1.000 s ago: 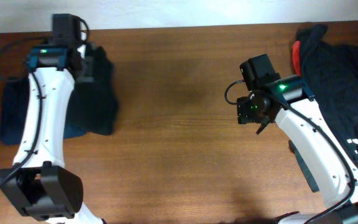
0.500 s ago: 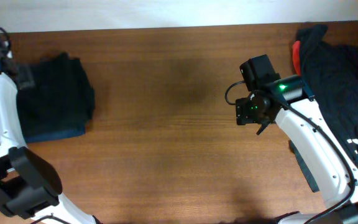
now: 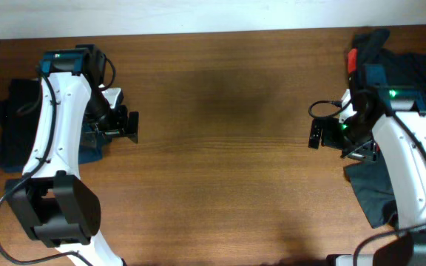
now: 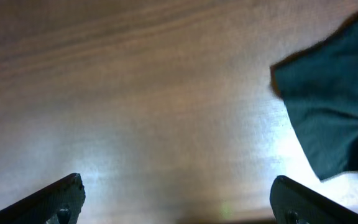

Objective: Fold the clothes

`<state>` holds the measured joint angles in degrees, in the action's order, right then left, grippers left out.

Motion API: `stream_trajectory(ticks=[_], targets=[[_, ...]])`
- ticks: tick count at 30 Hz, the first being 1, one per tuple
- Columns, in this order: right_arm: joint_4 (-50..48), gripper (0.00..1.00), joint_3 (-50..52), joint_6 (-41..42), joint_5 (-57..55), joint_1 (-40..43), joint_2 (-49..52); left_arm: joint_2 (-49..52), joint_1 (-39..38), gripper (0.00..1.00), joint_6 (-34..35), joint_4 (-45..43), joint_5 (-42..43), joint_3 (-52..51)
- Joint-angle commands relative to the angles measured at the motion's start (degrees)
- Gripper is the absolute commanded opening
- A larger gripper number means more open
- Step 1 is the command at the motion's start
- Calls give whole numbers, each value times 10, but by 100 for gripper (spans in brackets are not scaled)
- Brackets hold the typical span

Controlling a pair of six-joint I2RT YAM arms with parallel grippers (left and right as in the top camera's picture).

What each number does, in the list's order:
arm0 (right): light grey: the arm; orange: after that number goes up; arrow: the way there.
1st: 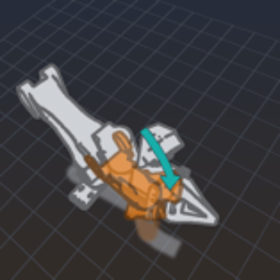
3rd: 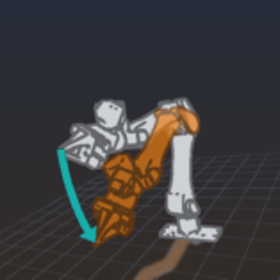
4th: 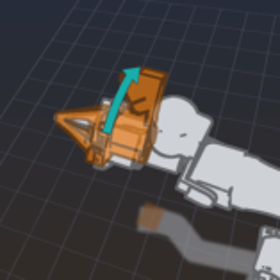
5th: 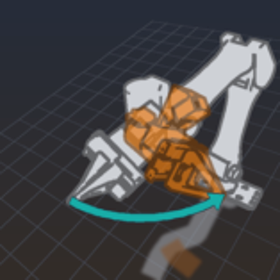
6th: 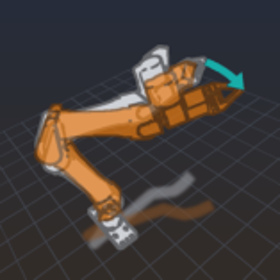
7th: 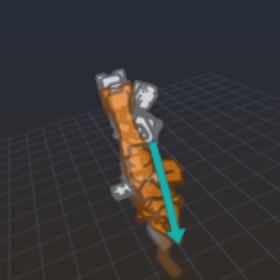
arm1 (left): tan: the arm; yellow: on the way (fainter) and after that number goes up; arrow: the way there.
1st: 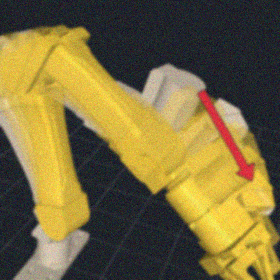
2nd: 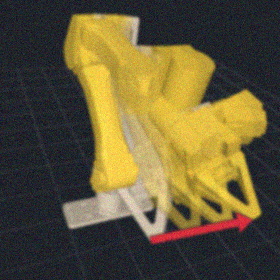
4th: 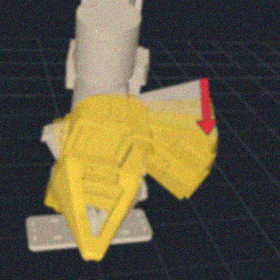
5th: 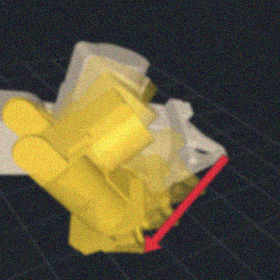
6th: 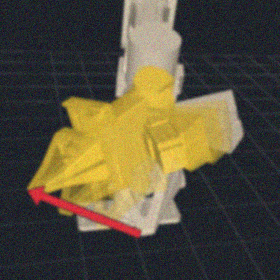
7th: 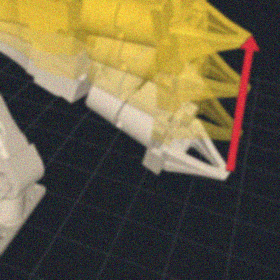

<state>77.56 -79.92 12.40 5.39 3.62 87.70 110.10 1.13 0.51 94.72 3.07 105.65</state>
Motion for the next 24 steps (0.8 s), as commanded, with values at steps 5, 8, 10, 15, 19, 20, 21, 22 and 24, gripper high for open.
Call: stream_trajectory(ticks=[5, 8, 10, 15, 19, 20, 21, 22, 24], targets=[[-206, 99, 261, -14, -12, 2, -410, -488, 0, 99, 14, -264, 5, -276], [-201, 99, 274, -14, -12, 2, -474, -741, 0, 99, 14, -361, 4, -448], [-201, 99, 274, -14, -12, 2, -468, -832, 0, 99, 14, -341, 4, -465], [-201, 99, 274, -14, -12, 2, -433, -861, 0, 99, 14, -224, 4, -465], [-199, 99, 276, -15, -12, -9, -461, -861, 0, 99, 14, -214, 4, -465], [-199, 99, 276, -15, -12, -25, -481, -861, 0, 99, 14, -214, 4, -465], [-202, 99, 276, -15, -15, -53, -505, -861, 0, 99, 14, -214, 4, -465], [-203, 99, 276, -17, -56, -83, -536, -861, 0, 99, 14, -214, 4, -465], [-247, 99, 301, -36, -76, -111, -601, -861, 0, 99, 14, -214, 4, -465]])
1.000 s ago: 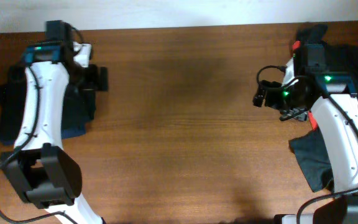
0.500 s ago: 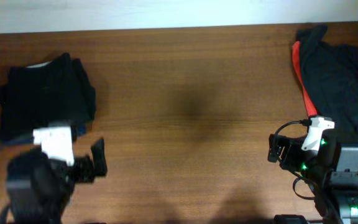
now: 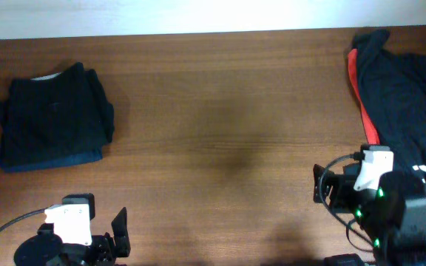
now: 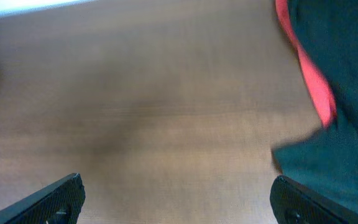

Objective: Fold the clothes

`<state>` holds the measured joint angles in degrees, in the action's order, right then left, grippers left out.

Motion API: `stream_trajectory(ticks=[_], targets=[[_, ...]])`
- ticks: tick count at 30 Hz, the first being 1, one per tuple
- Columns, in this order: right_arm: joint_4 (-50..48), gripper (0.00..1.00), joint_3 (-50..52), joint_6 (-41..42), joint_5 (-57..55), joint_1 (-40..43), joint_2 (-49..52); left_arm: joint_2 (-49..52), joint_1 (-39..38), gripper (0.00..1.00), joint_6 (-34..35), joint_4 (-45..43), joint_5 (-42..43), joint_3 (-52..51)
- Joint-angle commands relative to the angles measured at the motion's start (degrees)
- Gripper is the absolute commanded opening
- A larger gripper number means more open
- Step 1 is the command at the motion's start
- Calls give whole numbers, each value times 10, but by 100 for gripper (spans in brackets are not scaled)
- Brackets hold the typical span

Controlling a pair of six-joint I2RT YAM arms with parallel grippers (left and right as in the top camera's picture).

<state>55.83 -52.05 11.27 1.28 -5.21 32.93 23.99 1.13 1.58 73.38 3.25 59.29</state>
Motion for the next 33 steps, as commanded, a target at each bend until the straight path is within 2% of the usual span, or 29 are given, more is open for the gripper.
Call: stream_trajectory(ticks=[1, 4, 7, 13, 19, 21, 24, 33], targets=[[-58, 99, 48, -37, -33, -31, -86, 0, 0, 99, 3, 0, 2, -2], [-164, 99, 167, -49, -31, -70, -207, 0, 0, 99, 3, 0, 2, -2], [-285, 99, 284, -49, -35, -72, -326, 0, 0, 99, 3, 0, 2, -2], [-489, 99, 414, -66, -65, -71, -327, 0, 0, 99, 3, 0, 2, -2], [-609, 99, 510, -128, -62, -44, -327, 0, 0, 99, 3, 0, 2, -2], [-601, 99, 517, -169, -60, -40, -327, 0, 0, 99, 3, 0, 2, -2], [-512, 99, 517, -168, -44, -41, -327, 0, 0, 99, 3, 0, 2, -2], [-513, 99, 517, -168, -35, -41, -327, 0, 0, 99, 3, 0, 2, -2]])
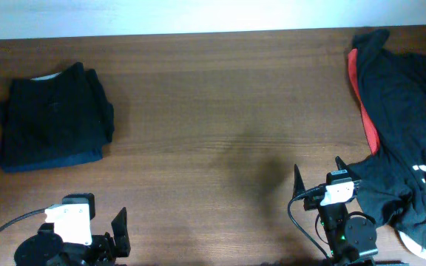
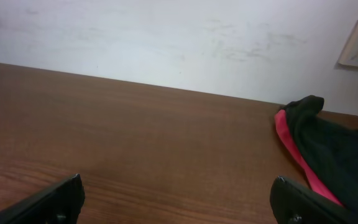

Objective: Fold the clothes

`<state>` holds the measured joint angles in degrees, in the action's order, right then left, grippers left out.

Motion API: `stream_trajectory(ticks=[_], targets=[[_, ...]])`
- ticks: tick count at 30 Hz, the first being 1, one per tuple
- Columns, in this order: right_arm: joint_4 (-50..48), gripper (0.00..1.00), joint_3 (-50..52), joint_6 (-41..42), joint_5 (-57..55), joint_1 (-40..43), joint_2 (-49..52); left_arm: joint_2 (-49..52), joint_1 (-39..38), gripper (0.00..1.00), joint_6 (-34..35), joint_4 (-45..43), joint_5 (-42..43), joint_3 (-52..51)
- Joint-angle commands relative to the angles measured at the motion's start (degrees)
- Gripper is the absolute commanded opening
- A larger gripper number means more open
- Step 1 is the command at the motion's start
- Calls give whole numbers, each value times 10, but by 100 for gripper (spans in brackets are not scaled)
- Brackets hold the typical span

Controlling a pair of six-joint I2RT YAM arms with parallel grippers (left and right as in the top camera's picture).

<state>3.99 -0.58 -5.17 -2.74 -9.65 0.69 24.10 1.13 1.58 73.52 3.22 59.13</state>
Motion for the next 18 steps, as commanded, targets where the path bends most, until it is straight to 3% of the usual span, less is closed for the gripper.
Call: stream_trajectory(ticks=[1, 10, 13, 18], targets=[[6, 99, 3, -4, 6, 3, -5, -1, 0, 99, 3, -2, 2, 0], [6, 99, 3, -4, 6, 3, -5, -2, 0, 99, 2, -5, -23, -1], [6, 99, 3, -4, 6, 3, -5, -57, 0, 99, 2, -118, -32, -89], [6, 99, 3, -4, 6, 3, -5, -228, -24, 99, 2, -363, -30, -363]])
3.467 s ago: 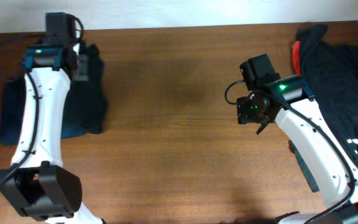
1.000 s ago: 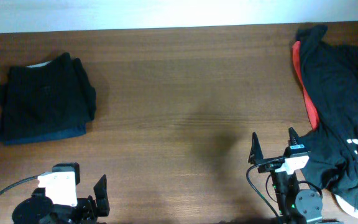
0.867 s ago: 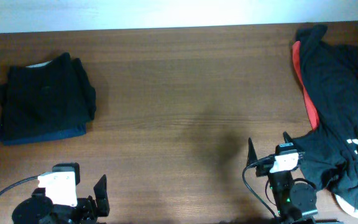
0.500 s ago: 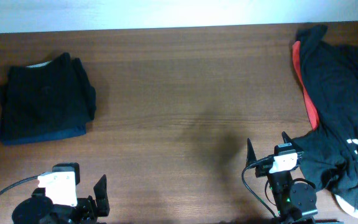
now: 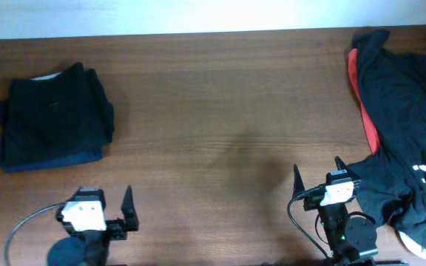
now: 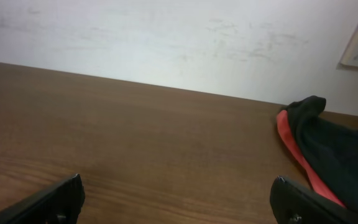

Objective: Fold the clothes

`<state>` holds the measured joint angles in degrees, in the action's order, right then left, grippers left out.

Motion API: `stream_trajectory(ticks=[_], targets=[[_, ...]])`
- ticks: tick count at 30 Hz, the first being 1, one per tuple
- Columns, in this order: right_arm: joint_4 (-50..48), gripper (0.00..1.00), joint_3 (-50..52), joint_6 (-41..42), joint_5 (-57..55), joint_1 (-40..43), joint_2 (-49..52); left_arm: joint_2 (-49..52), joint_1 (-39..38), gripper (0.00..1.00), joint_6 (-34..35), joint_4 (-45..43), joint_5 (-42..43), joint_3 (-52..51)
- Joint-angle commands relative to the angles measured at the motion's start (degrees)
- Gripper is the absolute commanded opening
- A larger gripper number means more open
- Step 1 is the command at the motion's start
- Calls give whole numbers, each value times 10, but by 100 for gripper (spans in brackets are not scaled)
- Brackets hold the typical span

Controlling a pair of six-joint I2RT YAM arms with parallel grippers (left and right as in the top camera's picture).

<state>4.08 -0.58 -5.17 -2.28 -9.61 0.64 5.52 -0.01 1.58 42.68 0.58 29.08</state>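
A folded stack of dark clothes (image 5: 50, 114) lies at the table's far left. An unfolded heap of black and red clothes (image 5: 405, 111) covers the right end, and its red edge (image 6: 303, 158) shows in the right wrist view. My right gripper (image 6: 176, 199) is open and empty at the front edge (image 5: 317, 174), left of the heap and pointing at the wall. At the front left my left gripper (image 5: 108, 201) is drawn back. Only one of its fingers (image 5: 128, 201) shows, set well out to the side, with nothing in it.
The brown wooden table (image 5: 220, 111) stretches between the stack and the heap. A white wall (image 6: 166, 37) rises behind its far edge, with a pale wall panel at the right. Cables trail from both arm bases at the front edge.
My left arm has shifted a little at the front left, and its finger now stands higher and further right. The right arm and both lots of clothes are unchanged.
First both arms reached over the table, the left beside the folded stack, the right open at the heap's edge. Then both were drawn back to the front edge. By 0.6 s ago the right wrist faced the wall, where it stays.
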Motion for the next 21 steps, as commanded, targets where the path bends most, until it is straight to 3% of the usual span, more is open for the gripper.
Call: stream_trajectory(ticks=[1, 6, 7, 9, 21], targets=[[5, 99, 3, -4, 1, 3, -4, -52, -16, 99, 2, -107, -4, -100], [5, 99, 3, -4, 1, 3, -4, -52, -17, 99, 1, -436, -4, -262], [5, 99, 3, -4, 1, 3, -4, -52, -17, 99, 1, -458, -4, -283], [5, 99, 3, -4, 1, 3, -4, -52, -17, 99, 2, -374, -5, -286], [5, 99, 3, -4, 1, 3, -4, -52, -17, 99, 2, -379, -4, -286]])
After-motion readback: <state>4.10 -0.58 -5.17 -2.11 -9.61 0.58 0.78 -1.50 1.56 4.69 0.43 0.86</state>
